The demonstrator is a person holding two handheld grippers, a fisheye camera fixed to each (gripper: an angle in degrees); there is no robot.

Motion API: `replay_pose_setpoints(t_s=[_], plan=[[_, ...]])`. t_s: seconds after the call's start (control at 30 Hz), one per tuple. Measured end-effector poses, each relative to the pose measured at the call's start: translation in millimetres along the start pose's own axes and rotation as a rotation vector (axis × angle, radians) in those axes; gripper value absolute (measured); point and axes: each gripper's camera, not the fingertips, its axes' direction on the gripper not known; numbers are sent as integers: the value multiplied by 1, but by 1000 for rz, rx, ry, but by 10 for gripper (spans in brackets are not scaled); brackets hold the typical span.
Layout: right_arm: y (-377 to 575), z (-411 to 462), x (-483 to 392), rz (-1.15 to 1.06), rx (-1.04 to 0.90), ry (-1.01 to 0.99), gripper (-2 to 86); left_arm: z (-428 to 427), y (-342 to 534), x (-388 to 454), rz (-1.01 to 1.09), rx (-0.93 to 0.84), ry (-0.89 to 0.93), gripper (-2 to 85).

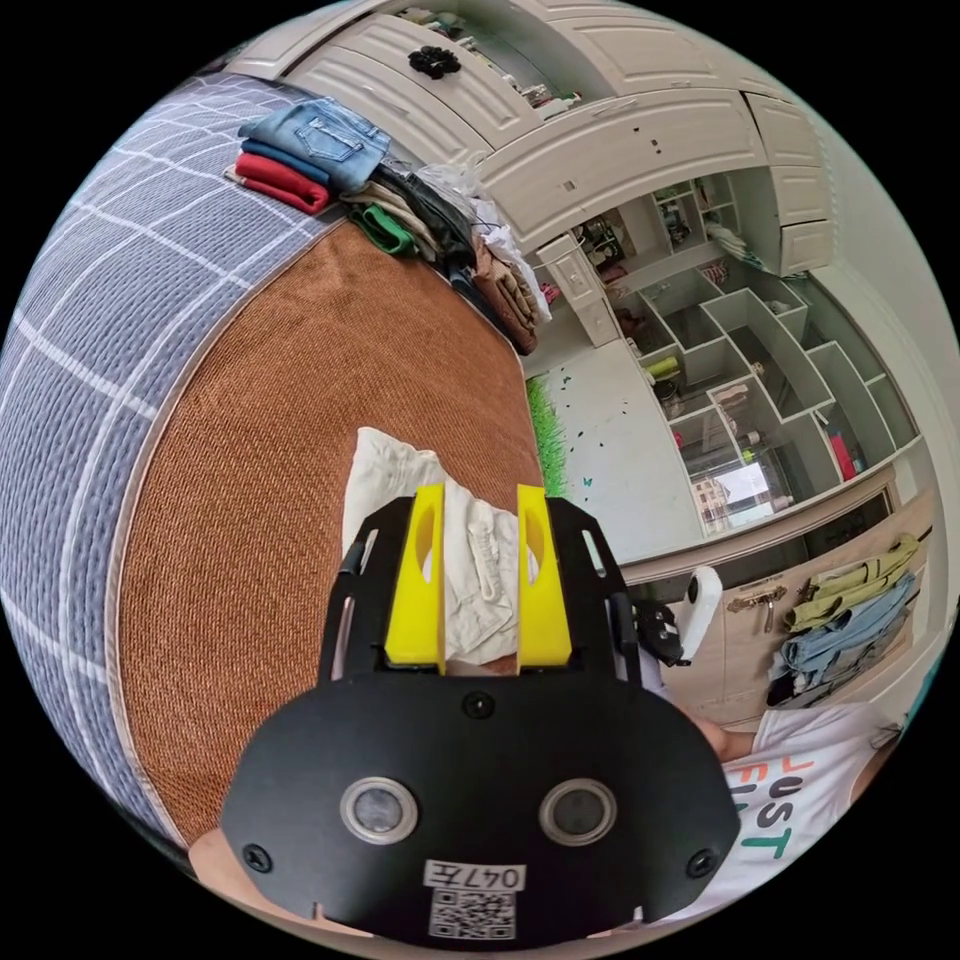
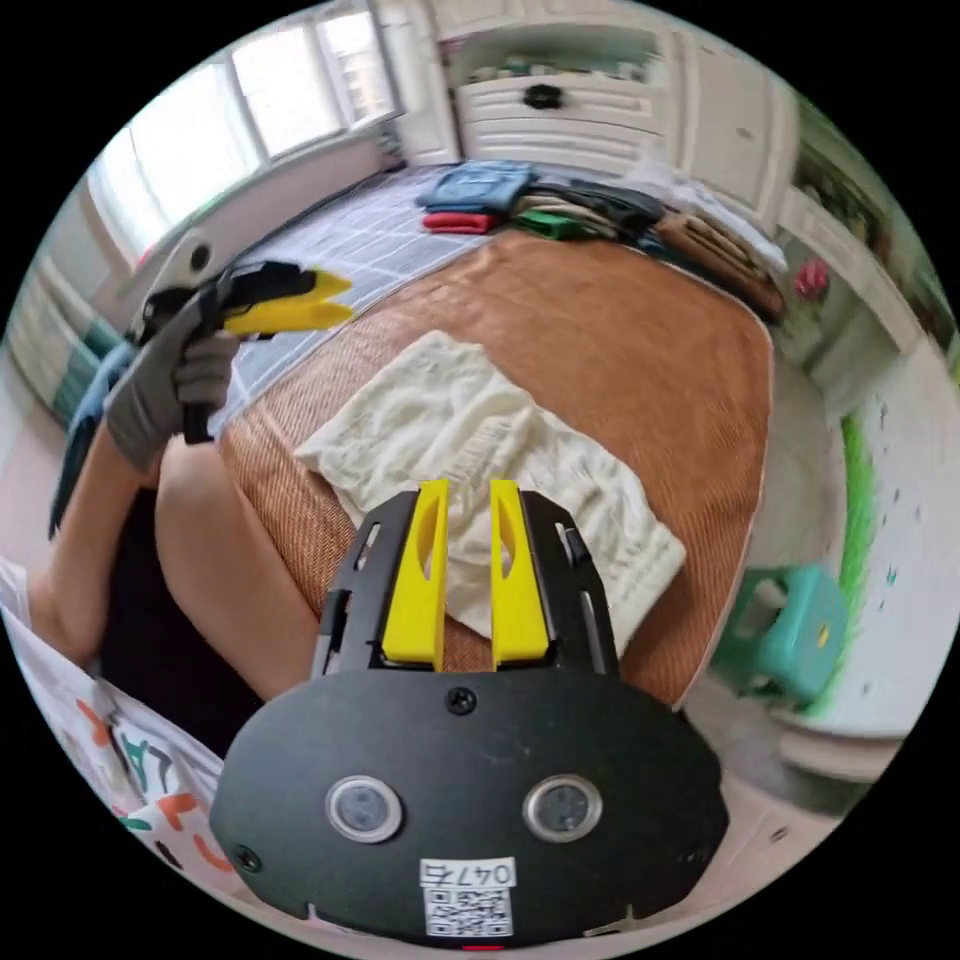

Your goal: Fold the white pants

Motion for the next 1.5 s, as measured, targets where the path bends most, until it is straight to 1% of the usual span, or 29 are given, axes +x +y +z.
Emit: replay_pose_setpoints(t_s=[0.1, 0.2, 0.27, 0.33, 0.43, 0.47, 0.5, 0.57, 0.63, 0.73, 0.77, 0.83, 0.9, 0.97, 1.07, 1.1, 1.17, 1.37, 1.43, 1.5], plan=[[-16, 24, -28, -196, -57, 79, 29, 11, 6, -10, -17, -15, -4, 108], [-21, 45, -35, -276, -146, 155, 22, 21, 11, -20, -39, -31, -2, 108], [-21, 48, -30, -264, -172, 179, 10, 26, 14, -24, -49, -33, 9, 108], [-18, 35, -19, -196, -115, 154, 0, 30, 16, -27, -51, -31, 20, 109], [-3, -3, 19, 57, 22, 54, -8, 40, 19, -26, -42, -38, 24, 109], [9, -14, 40, 196, 60, -23, -10, 45, 20, -25, -36, -45, 26, 109], [22, -19, 61, 321, 63, -84, -10, 49, 21, -24, -29, -53, 30, 109], [42, -15, 87, 451, 12, -150, -10, 57, 22, -22, -20, -64, 33, 108], [57, -11, 103, 512, -29, -167, -6, 63, 24, -20, -11, -73, 32, 108], [63, -16, 110, 477, 16, -174, 12, 72, 29, -19, -7, -86, 25, 108], [56, -16, 108, 423, 19, -175, 20, 74, 31, -19, -10, -88, 23, 108], [42, -11, 101, 325, -9, -145, 35, 77, 33, -21, -17, -88, 24, 108], [28, 0, 96, 247, -64, -70, 41, 80, 36, -25, -30, -90, 27, 108], [24, 9, 100, 263, -88, -58, 40, 83, 39, -28, -42, -94, 28, 108], [25, 21, 116, 342, -109, -147, 18, 85, 43, -32, -57, -92, 47, 108], [26, 23, 121, 351, -109, -193, 7, 86, 44, -31, -58, -90, 55, 108], [28, 18, 125, 353, -84, -222, -1, 88, 44, -30, -55, -91, 55, 108], [38, 5, 133, 354, -97, -191, -7, 96, 43, -23, -36, -112, 67, 109], [39, 6, 136, 358, -114, -188, -2, 97, 42, -20, -29, -118, 64, 109], [40, 2, 142, 384, -78, -183, 23, 97, 43, -19, -32, -124, 64, 108]])
